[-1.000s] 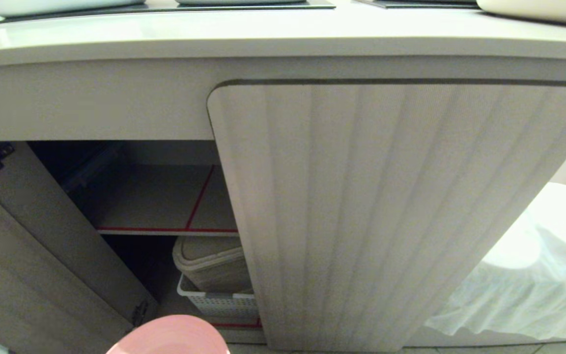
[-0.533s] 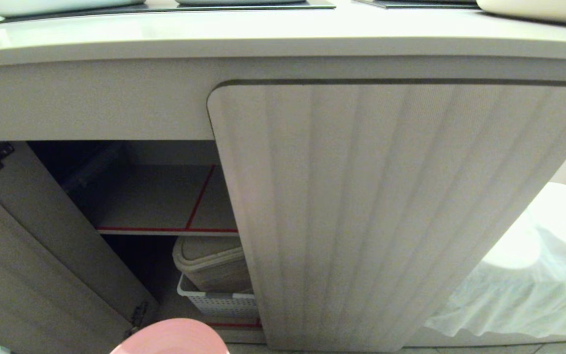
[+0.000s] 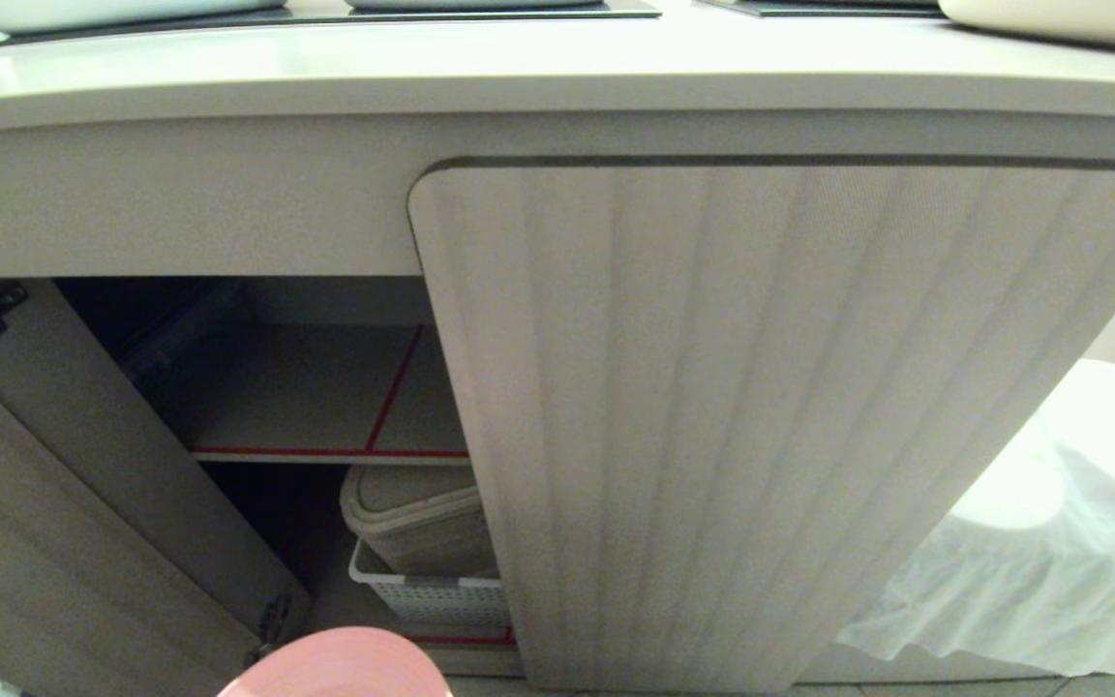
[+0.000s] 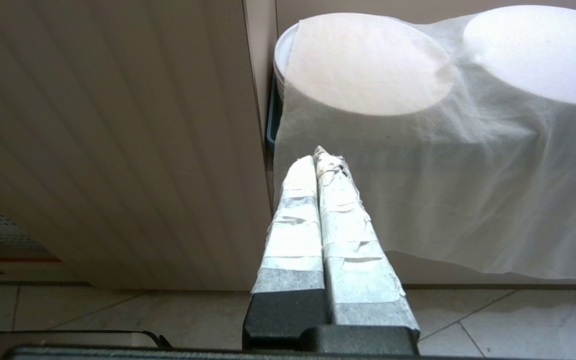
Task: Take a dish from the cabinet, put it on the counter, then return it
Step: Place it on the table
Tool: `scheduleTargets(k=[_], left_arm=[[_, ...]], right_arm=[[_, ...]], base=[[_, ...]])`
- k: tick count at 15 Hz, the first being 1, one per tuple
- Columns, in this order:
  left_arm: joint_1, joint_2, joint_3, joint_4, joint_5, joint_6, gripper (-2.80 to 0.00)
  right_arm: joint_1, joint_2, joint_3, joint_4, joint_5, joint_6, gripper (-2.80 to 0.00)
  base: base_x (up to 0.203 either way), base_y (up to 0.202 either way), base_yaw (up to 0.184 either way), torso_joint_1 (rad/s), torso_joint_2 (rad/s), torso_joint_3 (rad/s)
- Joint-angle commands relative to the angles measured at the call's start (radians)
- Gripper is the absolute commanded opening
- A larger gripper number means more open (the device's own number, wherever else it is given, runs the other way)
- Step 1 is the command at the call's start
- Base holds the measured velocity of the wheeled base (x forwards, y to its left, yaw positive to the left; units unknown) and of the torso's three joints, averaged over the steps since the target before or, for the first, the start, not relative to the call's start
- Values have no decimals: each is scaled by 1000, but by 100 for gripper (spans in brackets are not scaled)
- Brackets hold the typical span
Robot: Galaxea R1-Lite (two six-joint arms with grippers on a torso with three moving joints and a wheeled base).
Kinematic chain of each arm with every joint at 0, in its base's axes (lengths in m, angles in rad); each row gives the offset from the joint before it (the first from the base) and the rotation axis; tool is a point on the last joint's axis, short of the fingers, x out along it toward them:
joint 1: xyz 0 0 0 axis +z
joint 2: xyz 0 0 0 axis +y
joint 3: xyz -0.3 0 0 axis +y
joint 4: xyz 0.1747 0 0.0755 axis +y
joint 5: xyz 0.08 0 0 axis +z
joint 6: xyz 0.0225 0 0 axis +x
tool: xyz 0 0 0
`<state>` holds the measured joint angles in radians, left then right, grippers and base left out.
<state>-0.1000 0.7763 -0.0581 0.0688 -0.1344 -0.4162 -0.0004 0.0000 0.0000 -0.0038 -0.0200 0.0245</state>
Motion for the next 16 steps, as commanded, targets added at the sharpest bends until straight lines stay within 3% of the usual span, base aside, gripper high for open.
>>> scheduleTargets(k=[1, 4, 8, 16], left_arm=[[0, 3, 0, 0, -1, -3, -280], [-1, 3, 0, 0, -1, -3, -280], [-1, 3, 0, 0, -1, -3, -280], [-1, 1, 0, 0, -1, -3, -280]], right_arm=[[-1, 0, 0, -1, 0, 0, -280], [0, 0, 0, -1, 0, 0, -280], [0, 0, 0, -1, 0, -1, -280], [0, 0, 0, -1, 0, 0, -280]], base=[[0, 0, 0, 0, 0, 0], [0, 0, 0, 4, -11, -9], [0, 0, 0, 57, -221, -240], [0, 0, 0, 182, -507, -288]])
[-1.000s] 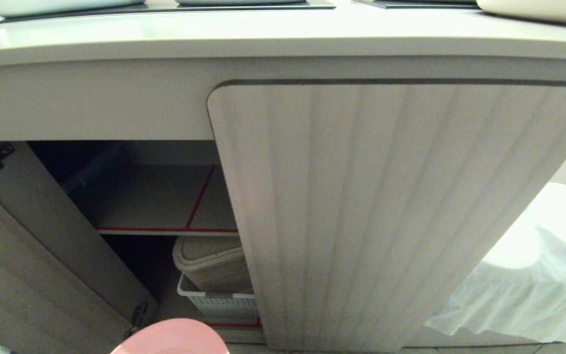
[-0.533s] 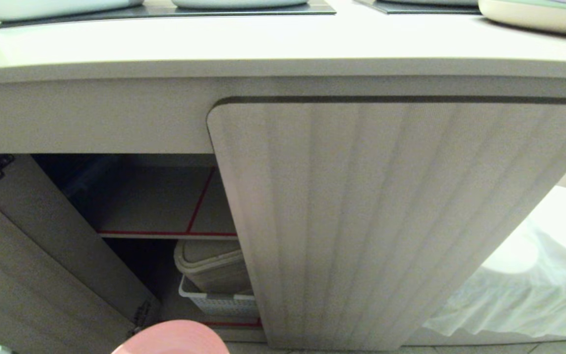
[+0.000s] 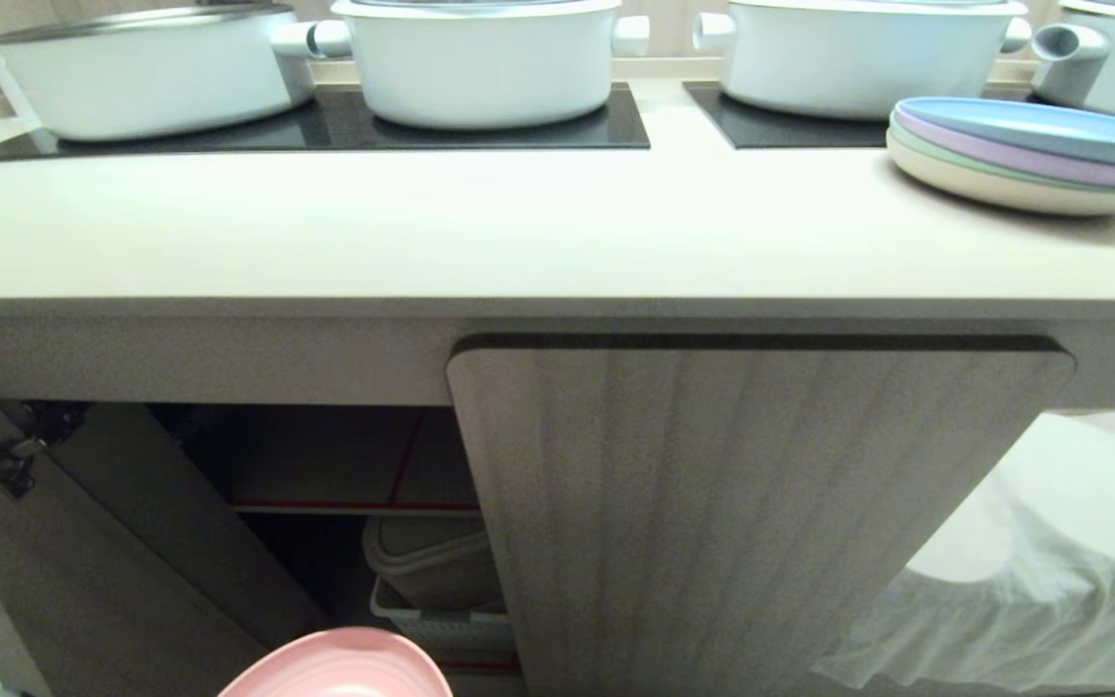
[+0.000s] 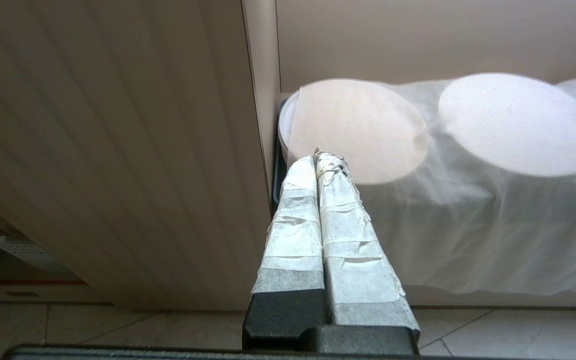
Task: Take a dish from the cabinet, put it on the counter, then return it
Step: Place it on the table
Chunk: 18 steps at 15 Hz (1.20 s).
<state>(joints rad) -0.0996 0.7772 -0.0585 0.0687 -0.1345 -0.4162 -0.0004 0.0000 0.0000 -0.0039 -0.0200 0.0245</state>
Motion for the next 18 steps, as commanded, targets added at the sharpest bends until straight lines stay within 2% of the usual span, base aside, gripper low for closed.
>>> scheduleTargets(k=[1, 18], left_arm=[[0, 0, 0, 0, -1, -3, -280], [-3, 0, 0, 0, 1, -3, -280]], right_arm=[[-1, 0, 0, -1, 0, 0, -280], [0, 0, 0, -1, 0, 0, -280]], base=[[0, 0, 0, 188, -476, -281], [0, 0, 0, 233, -519, -288]])
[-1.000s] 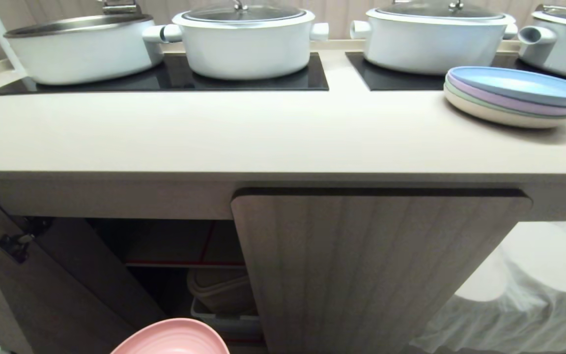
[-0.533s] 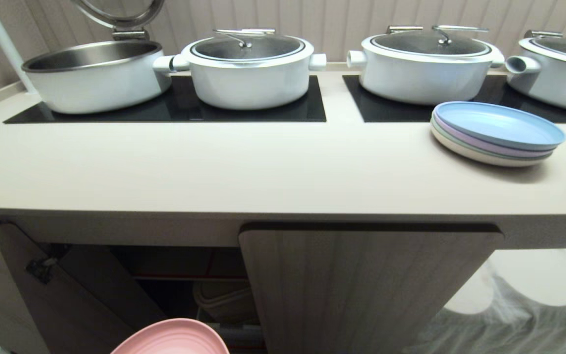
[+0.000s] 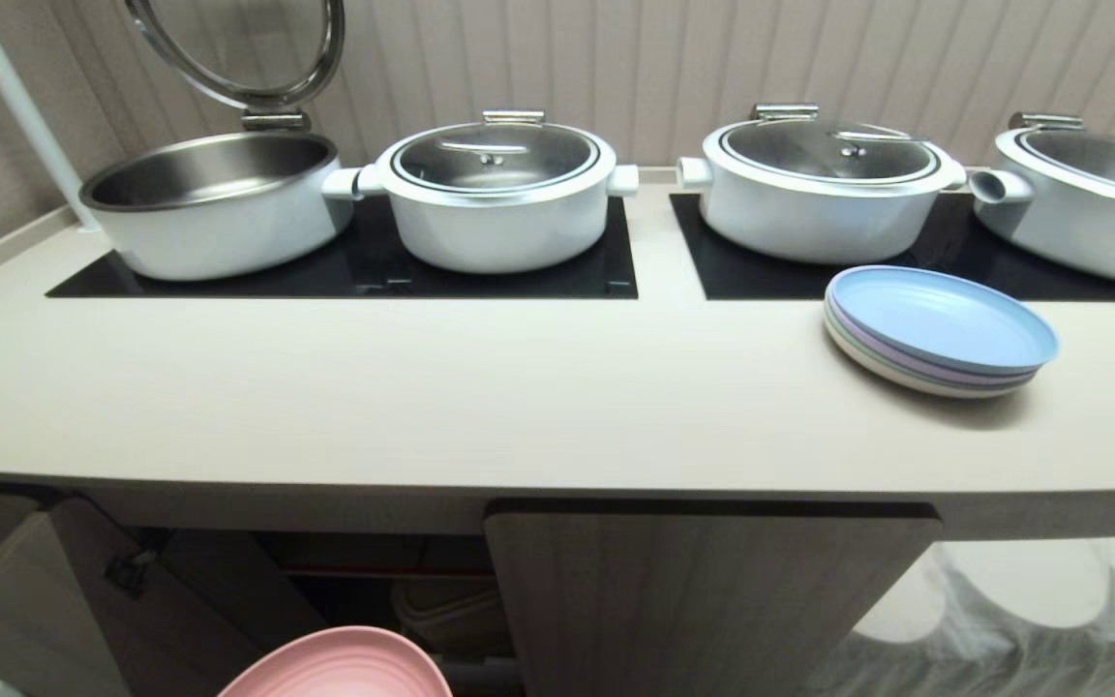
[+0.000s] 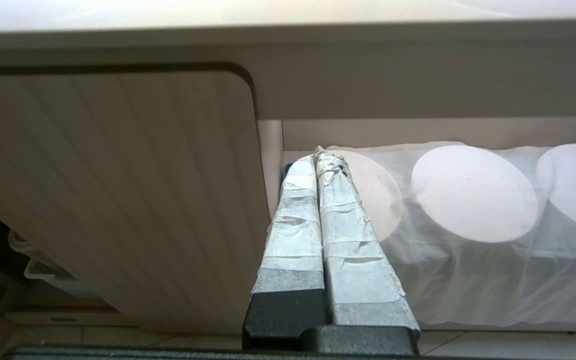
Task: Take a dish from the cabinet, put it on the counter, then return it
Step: Place it on the table
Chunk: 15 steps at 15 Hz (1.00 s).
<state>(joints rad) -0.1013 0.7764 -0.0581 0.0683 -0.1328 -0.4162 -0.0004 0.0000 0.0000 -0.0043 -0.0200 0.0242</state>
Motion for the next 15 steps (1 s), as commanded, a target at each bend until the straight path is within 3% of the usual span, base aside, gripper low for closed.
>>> scheduleTargets(k=[1, 6, 15], left_arm=[[-10, 1, 0, 1, -1, -3, -280], [-11, -1, 0, 1, 2, -3, -280], [-11, -9, 0, 2, 4, -3, -280]], right_arm=[[0, 0, 0, 0, 0, 0, -280], [-1, 0, 0, 0, 0, 0, -280], [0, 0, 0, 0, 0, 0, -280]], base=[[0, 0, 0, 274, -584, -310], [0, 0, 0, 262, -538, -282], [0, 0, 0, 168, -347, -177]])
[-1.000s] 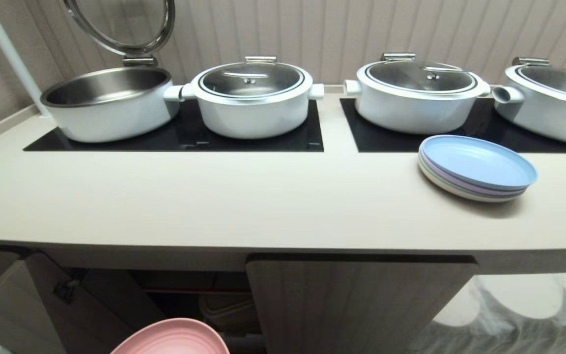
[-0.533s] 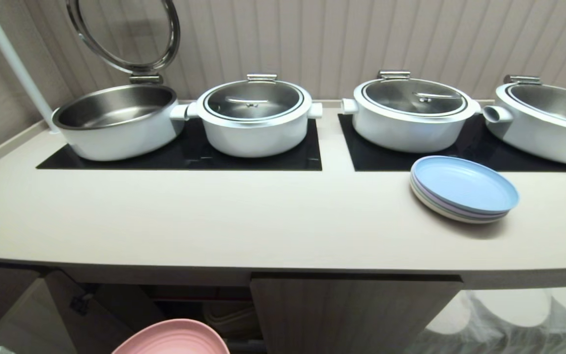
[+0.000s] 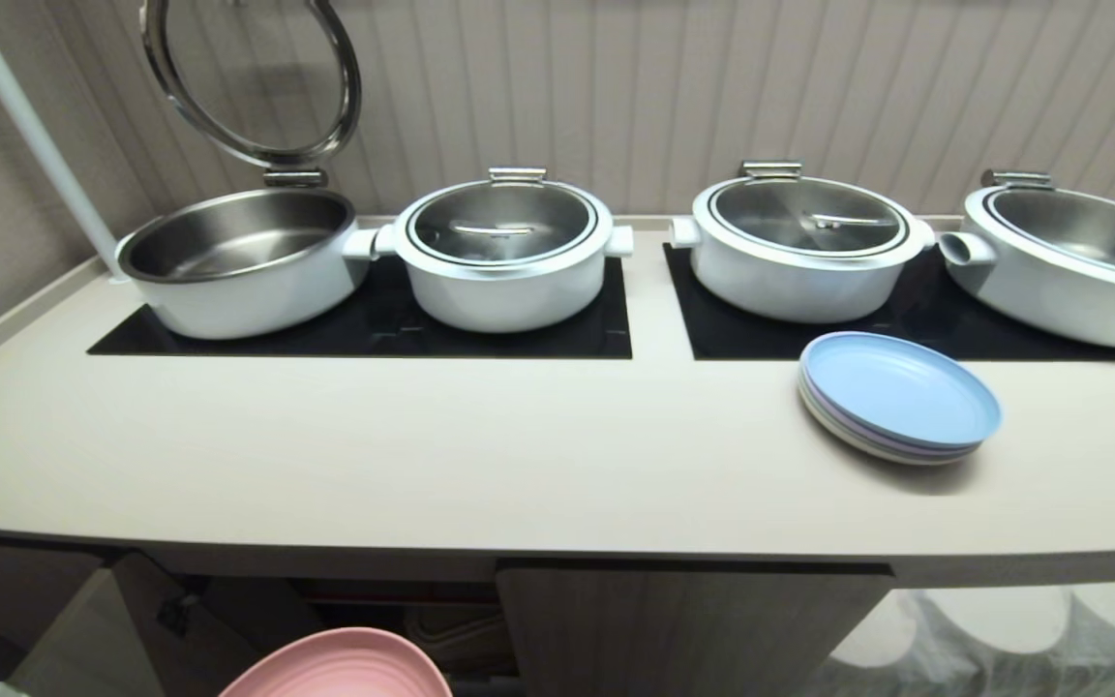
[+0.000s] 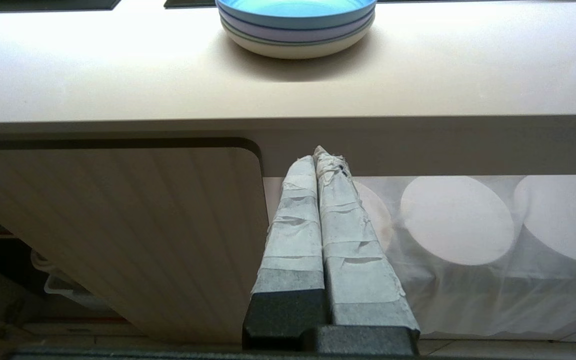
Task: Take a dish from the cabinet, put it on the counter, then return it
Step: Place it on the table
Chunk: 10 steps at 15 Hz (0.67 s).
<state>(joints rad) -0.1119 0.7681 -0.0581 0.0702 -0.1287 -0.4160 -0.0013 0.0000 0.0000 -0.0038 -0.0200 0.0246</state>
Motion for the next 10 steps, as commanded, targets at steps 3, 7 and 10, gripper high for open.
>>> scheduleTargets(k=[3, 7, 10], left_arm=[[0, -6, 0, 0, 0, -3, -280], [0, -6, 0, 0, 0, -3, -280], [0, -6, 0, 0, 0, -3, -280]], right_arm=[[0, 0, 0, -1, 0, 0, -280], [1, 0, 0, -1, 0, 0, -280], [1, 0, 0, -1, 0, 0, -280]], base=[[0, 0, 0, 163, -320, -169], [0, 0, 0, 156, -311, -157], [0, 0, 0, 11, -25, -7]])
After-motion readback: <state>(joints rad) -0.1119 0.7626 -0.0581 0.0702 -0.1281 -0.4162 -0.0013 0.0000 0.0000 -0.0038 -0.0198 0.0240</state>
